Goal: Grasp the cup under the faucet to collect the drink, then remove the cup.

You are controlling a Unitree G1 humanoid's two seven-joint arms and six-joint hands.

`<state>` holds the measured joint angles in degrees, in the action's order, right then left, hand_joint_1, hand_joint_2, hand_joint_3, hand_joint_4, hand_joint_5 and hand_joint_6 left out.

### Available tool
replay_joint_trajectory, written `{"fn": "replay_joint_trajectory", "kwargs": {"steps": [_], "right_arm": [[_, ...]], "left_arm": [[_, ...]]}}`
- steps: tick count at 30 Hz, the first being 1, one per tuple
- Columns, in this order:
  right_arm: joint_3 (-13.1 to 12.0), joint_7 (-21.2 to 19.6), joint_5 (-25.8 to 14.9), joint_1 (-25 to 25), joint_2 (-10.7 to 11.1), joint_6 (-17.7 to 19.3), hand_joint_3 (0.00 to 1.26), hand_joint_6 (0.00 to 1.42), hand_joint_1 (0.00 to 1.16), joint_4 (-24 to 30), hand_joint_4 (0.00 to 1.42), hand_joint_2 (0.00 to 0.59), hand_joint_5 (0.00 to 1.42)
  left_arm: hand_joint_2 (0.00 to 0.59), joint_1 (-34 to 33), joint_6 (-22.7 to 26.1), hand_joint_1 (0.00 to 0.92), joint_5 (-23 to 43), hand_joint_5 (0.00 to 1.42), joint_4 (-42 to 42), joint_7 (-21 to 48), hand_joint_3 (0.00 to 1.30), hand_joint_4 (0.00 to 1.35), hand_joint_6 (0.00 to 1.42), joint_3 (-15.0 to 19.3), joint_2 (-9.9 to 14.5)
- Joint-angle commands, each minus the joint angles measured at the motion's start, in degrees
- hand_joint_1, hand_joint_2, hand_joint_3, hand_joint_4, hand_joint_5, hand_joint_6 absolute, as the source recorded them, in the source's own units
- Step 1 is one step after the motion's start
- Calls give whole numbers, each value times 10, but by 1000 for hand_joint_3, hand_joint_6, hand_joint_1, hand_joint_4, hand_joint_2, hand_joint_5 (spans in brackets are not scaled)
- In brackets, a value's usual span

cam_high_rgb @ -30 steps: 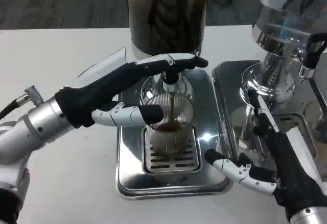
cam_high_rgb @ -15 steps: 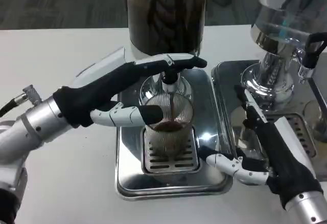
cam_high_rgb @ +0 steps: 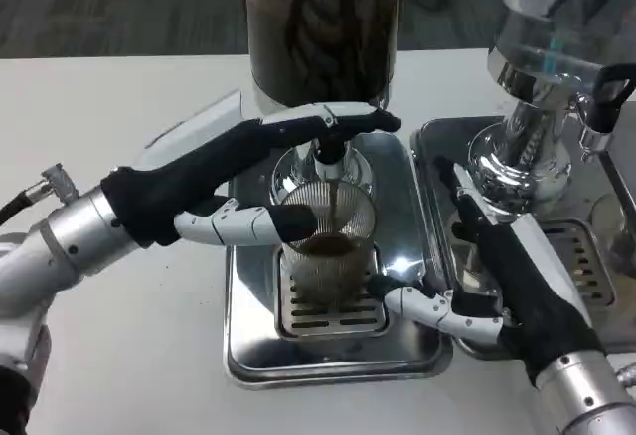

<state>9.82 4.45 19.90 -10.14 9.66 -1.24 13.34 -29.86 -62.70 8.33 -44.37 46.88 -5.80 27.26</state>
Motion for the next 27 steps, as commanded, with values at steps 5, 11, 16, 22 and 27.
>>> {"fn": "replay_joint_trajectory", "kwargs": {"steps": [5,11,16,22,27], "right_arm": [[6,12,-9,26,3,0,0,110,756,-23,0,139,2],[8,17,-16,36,2,0,0,110,758,-30,0,140,3],[12,20,-20,47,2,2,0,110,758,-38,0,140,3],[17,25,-25,59,0,3,0,117,758,-49,0,140,7],[21,28,-30,68,0,4,0,124,759,-57,0,140,12]], "left_arm": [[125,19,7,0,-23,164,0,10,241,148,232,-13,17],[120,22,9,0,-22,164,7,8,242,137,238,-13,18],[120,24,11,0,-22,164,12,4,242,135,239,-13,20],[120,29,13,0,-21,164,19,2,242,135,239,-12,23],[120,33,15,0,-21,164,24,-1,243,135,239,-11,25]]}}
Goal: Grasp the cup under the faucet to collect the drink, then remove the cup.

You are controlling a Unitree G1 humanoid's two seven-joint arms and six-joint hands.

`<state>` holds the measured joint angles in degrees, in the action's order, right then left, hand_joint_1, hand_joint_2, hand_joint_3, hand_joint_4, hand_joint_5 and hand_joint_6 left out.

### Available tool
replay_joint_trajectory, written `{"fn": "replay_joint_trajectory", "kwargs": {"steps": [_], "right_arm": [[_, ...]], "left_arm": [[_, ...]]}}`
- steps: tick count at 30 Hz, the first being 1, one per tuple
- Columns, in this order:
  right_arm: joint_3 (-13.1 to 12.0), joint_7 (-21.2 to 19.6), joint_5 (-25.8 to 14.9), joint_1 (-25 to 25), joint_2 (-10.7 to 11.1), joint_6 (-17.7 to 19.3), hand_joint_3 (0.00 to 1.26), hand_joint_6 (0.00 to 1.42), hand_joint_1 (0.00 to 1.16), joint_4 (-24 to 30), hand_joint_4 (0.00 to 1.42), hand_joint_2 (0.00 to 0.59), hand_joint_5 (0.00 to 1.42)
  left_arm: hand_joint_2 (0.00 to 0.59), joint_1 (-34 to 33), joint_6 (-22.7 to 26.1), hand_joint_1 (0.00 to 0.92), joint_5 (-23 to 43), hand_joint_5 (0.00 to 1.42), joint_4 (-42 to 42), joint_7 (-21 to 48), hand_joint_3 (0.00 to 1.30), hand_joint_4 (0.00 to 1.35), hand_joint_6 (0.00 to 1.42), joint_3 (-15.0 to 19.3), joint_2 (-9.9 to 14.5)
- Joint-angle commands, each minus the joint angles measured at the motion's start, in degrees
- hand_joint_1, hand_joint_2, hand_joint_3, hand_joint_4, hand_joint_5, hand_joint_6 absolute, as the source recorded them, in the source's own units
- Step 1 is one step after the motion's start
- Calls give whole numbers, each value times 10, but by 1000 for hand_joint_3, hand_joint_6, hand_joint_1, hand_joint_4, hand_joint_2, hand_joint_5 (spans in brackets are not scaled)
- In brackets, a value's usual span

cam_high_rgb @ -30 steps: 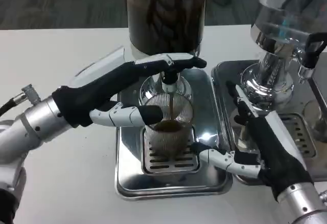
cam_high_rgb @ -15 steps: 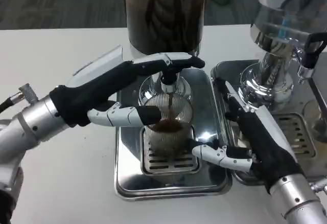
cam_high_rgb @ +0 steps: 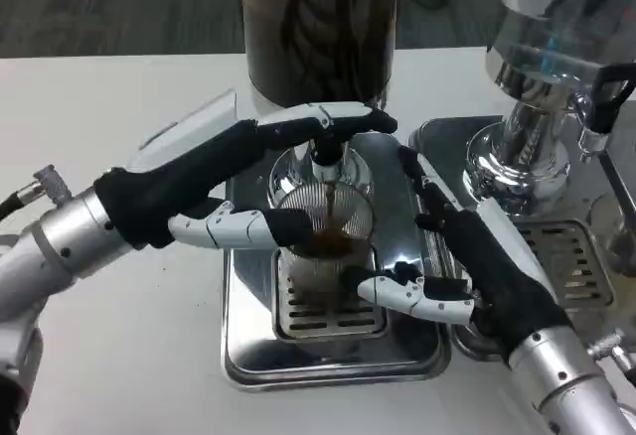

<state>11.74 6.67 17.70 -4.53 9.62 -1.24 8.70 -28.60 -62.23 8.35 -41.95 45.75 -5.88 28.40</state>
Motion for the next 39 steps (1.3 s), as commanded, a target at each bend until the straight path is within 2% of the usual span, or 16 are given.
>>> {"fn": "replay_joint_trajectory", "kwargs": {"steps": [1,18,31,39], "right_arm": [[2,6,-10,14,0,4,0,125,759,-12,0,140,12],[9,15,-22,35,-2,6,0,141,737,-30,0,143,26],[9,10,-24,34,-7,8,0,156,737,-38,0,144,47],[7,8,-25,35,-9,13,5,158,743,-47,0,153,50]], "left_arm": [[120,22,11,0,-20,164,0,9,243,135,239,-10,14],[124,33,24,0,-12,164,16,2,254,135,239,-4,20],[133,26,72,0,50,171,21,33,249,135,248,7,8],[129,16,101,0,86,175,27,53,237,136,252,31,1]]}}
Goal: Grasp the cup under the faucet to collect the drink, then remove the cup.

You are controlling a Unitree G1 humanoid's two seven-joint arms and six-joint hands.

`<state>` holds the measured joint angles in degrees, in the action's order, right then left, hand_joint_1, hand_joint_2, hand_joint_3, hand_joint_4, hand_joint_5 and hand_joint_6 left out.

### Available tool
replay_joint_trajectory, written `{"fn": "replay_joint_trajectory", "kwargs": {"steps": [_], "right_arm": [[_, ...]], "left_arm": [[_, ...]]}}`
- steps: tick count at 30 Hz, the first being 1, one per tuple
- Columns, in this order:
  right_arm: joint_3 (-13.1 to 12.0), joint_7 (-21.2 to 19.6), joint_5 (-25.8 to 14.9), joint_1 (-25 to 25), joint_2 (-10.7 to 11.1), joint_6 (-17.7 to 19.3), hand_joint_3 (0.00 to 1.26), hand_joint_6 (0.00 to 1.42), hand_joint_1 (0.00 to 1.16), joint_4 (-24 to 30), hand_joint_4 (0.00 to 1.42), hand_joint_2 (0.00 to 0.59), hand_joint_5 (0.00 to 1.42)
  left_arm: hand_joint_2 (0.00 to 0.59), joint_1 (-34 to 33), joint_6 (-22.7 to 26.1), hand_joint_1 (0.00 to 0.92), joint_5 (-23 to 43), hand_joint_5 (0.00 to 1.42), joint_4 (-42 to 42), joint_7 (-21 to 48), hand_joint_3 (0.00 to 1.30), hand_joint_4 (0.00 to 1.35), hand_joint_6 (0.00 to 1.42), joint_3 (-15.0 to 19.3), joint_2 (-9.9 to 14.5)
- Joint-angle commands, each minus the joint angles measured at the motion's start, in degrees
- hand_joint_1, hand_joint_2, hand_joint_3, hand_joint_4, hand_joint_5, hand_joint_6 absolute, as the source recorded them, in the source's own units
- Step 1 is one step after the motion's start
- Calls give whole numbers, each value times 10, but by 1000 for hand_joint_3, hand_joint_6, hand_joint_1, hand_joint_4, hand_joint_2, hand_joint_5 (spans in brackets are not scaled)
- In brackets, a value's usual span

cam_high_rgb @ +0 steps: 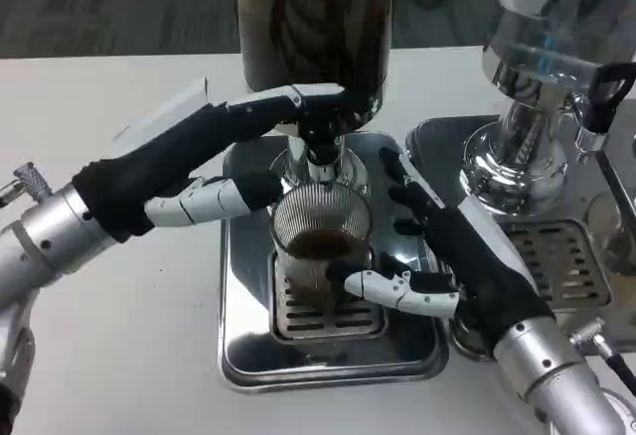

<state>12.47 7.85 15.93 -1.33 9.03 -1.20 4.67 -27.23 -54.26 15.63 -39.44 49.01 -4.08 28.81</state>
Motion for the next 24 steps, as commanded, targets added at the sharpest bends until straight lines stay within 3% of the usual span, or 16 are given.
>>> {"fn": "replay_joint_trajectory", "kwargs": {"steps": [1,13,24], "right_arm": [[-1,-4,-8,3,-4,14,5,158,744,-8,0,153,50],[-3,-4,-12,7,-5,31,6,175,728,-19,1,151,61],[-5,2,-25,5,-2,49,0,178,603,-32,1,158,60]], "left_arm": [[129,1,25,0,17,175,3,23,234,142,261,17,-5],[137,13,69,0,62,213,17,40,241,177,294,73,-25],[138,58,101,0,74,252,16,35,272,224,335,131,-23]]}}
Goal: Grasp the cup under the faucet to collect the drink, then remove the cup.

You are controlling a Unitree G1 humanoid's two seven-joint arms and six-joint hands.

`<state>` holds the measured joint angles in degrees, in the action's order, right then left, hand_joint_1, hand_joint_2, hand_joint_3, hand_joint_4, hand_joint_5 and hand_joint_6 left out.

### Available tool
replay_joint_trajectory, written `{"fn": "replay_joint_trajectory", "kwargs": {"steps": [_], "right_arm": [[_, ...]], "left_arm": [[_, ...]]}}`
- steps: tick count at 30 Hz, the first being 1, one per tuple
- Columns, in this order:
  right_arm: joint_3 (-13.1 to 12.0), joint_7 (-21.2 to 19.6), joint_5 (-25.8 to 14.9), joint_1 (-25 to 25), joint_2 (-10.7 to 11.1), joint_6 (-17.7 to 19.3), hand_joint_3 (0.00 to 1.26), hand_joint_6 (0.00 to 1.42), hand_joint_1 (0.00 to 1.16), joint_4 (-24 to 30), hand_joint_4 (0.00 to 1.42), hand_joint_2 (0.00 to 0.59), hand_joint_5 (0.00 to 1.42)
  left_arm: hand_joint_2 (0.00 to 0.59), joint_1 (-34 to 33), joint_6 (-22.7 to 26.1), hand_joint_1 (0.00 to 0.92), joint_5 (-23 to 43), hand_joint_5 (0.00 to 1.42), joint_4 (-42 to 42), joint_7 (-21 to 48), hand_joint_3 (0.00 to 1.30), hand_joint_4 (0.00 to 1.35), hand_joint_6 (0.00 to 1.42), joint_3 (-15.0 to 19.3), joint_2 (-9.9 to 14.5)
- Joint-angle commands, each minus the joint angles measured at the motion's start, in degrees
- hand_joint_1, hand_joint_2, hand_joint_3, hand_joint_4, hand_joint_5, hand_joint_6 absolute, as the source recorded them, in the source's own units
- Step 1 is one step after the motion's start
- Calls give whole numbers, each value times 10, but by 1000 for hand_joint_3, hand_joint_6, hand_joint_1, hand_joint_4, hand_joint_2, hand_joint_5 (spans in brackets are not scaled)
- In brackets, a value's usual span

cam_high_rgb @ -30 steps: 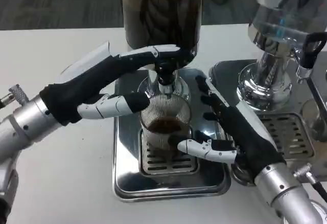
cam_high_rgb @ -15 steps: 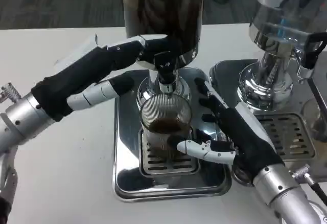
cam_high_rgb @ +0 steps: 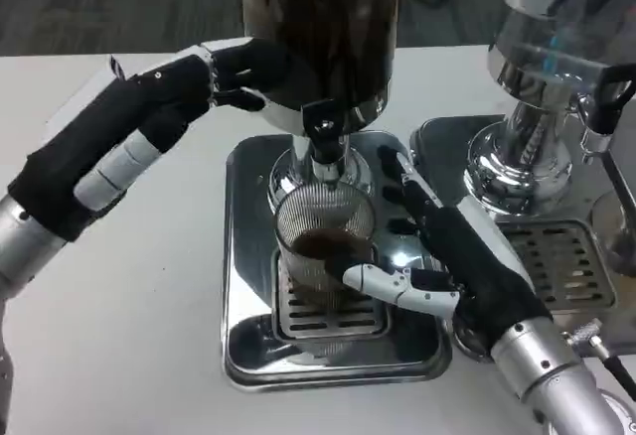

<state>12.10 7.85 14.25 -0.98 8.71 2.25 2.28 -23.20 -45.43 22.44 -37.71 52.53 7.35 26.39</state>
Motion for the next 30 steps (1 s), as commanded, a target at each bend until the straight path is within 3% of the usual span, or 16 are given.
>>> {"fn": "replay_joint_trajectory", "kwargs": {"steps": [1,15,30], "right_arm": [[-1,3,-9,1,2,15,0,168,593,-8,0,154,53],[10,-2,2,3,4,18,0,144,621,-17,0,147,14],[30,-52,47,18,-17,33,0,129,683,-57,0,130,3]], "left_arm": [[138,23,15,0,5,259,-3,-2,273,235,340,22,1],[156,90,59,0,-18,343,-9,-25,316,318,401,37,-9],[171,110,83,0,-34,396,-12,-31,331,367,477,32,-14]]}}
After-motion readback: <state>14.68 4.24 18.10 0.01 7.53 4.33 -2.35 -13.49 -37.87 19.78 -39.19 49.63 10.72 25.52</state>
